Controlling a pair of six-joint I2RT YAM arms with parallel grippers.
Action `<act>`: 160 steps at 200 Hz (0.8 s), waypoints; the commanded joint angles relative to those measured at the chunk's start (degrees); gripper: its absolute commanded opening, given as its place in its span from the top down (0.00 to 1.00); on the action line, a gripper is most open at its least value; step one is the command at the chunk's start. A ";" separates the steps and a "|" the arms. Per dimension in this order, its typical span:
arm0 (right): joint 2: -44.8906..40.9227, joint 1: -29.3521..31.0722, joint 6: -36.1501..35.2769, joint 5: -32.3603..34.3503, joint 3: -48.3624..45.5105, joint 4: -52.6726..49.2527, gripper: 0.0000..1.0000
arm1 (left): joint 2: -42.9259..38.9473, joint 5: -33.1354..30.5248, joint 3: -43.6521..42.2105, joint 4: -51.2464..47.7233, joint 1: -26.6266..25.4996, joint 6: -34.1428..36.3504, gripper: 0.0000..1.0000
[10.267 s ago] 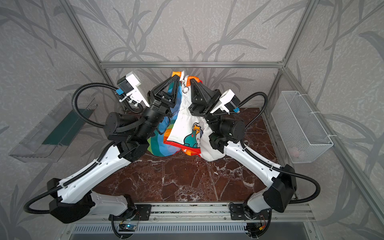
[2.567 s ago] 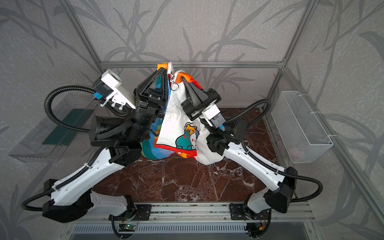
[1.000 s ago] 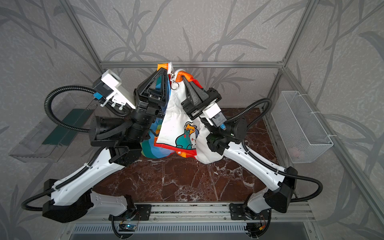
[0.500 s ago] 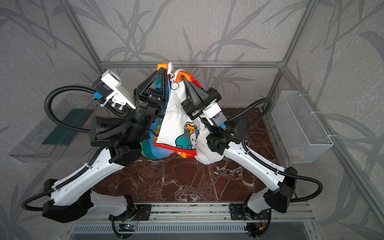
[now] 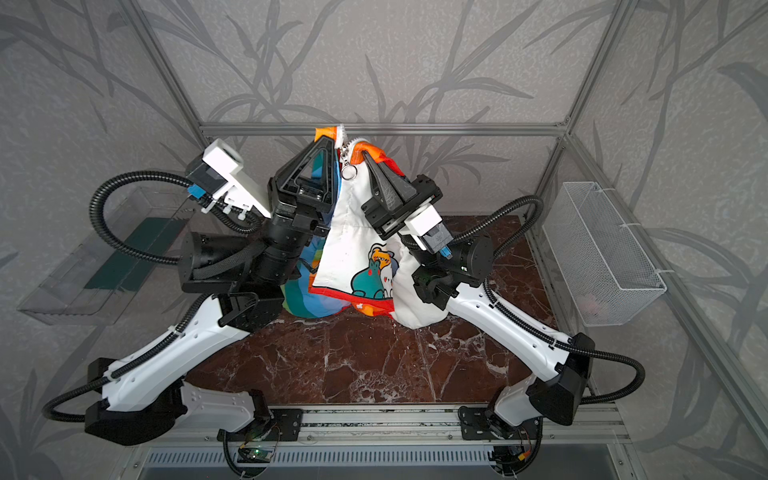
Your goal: Zip up the jacket
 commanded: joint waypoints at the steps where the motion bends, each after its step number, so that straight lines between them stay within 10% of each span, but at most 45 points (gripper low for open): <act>1: -0.11 0.13 0.67 -0.20 2.49 1.65 1.00 | -0.82 0.52 -0.15 1.98 -0.22 0.03 1.00; 160: 2.29 0.04 2.45 1.85 4.46 5.69 1.00 | -0.89 0.54 -0.23 2.30 -0.23 -0.68 1.00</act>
